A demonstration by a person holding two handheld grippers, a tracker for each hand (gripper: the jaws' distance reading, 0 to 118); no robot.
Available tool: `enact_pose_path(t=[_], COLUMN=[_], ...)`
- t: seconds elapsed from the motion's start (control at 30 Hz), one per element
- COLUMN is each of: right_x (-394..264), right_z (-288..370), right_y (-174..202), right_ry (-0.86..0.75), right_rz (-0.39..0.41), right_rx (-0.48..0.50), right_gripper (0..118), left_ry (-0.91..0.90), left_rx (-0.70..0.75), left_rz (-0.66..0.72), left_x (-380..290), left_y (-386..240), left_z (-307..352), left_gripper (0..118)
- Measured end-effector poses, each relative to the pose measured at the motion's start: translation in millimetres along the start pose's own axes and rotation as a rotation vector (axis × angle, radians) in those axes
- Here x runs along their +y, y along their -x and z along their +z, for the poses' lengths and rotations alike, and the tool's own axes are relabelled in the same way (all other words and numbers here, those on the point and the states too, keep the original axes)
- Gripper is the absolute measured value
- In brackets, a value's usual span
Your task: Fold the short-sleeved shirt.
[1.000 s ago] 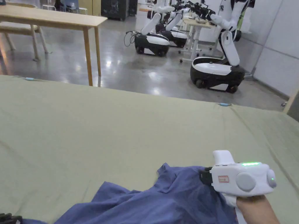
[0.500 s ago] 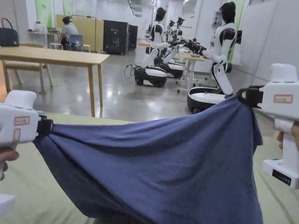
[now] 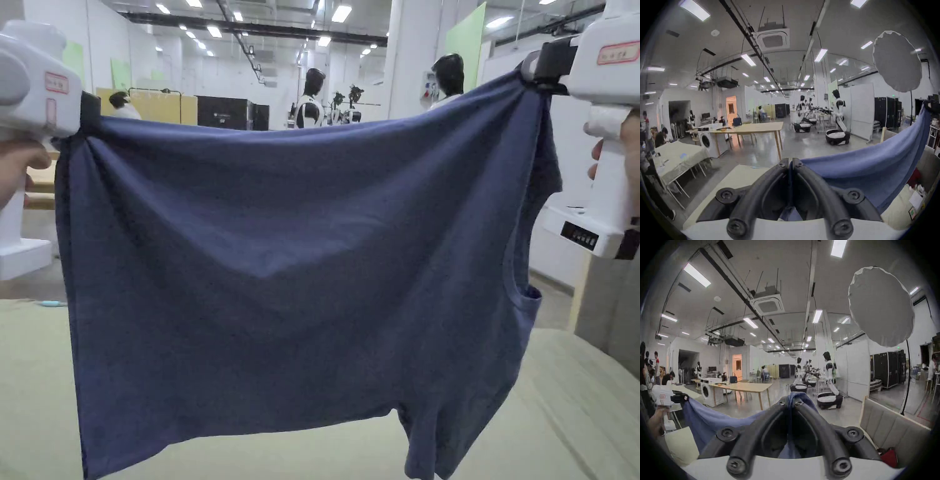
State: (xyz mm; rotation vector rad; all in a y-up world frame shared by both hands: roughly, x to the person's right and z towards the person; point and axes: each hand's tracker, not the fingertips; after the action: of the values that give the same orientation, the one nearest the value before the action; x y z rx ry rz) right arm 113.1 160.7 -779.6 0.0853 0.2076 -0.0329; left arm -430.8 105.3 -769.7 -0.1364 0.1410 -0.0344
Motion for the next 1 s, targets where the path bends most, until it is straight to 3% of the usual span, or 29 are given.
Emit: enact_pose_path(t=[0.13,0.3,0.47,0.57,0.7,0.77,0.83,1.0], right_x=[-26.4,-113.7,-183.6,-205.6,-238.5,-260.0,-286.3,-381.1], right_z=[-5.6,-10.7,8.9,41.5,103.2,140.0,175.5,243.1], right_y=[-2.7,-9.1,-22.4,-30.0,-34.4,-34.4,-33.3,-27.5], right_ry=[0.022,0.119,0.155,0.175,0.262,0.308,0.373,0.668], right_rz=[0.016,0.044,-0.007,-0.022,0.040,0.022,0.006,0.089], right_rx=[0.000,-0.029,-0.062,-0.050,-0.031,-0.016,-0.011,0.036], right_gripper=[4,4,4,4,4,4,4,5], left_ry=[0.015,0.121,0.146,0.149,0.226,0.281,0.342,0.556], left_rx=[-0.002,-0.028,-0.029,-0.065,-0.143,-0.183,-0.200,-0.246], left_rz=[-0.036,0.031,0.049,0.066,0.032,0.020,0.001,0.003], left_x=[-20.0,-113.9,-185.6,-203.0,-232.7,-257.5,-285.3,-386.7], left_y=[1.9,-7.5,-24.6,-29.1,-33.1,-33.8,-33.0,-24.2], left_z=[-11.7,-29.9,-20.6,10.5,66.7,96.4,127.5,197.0], left_gripper=[1,1,1,0,0,1,1,1])
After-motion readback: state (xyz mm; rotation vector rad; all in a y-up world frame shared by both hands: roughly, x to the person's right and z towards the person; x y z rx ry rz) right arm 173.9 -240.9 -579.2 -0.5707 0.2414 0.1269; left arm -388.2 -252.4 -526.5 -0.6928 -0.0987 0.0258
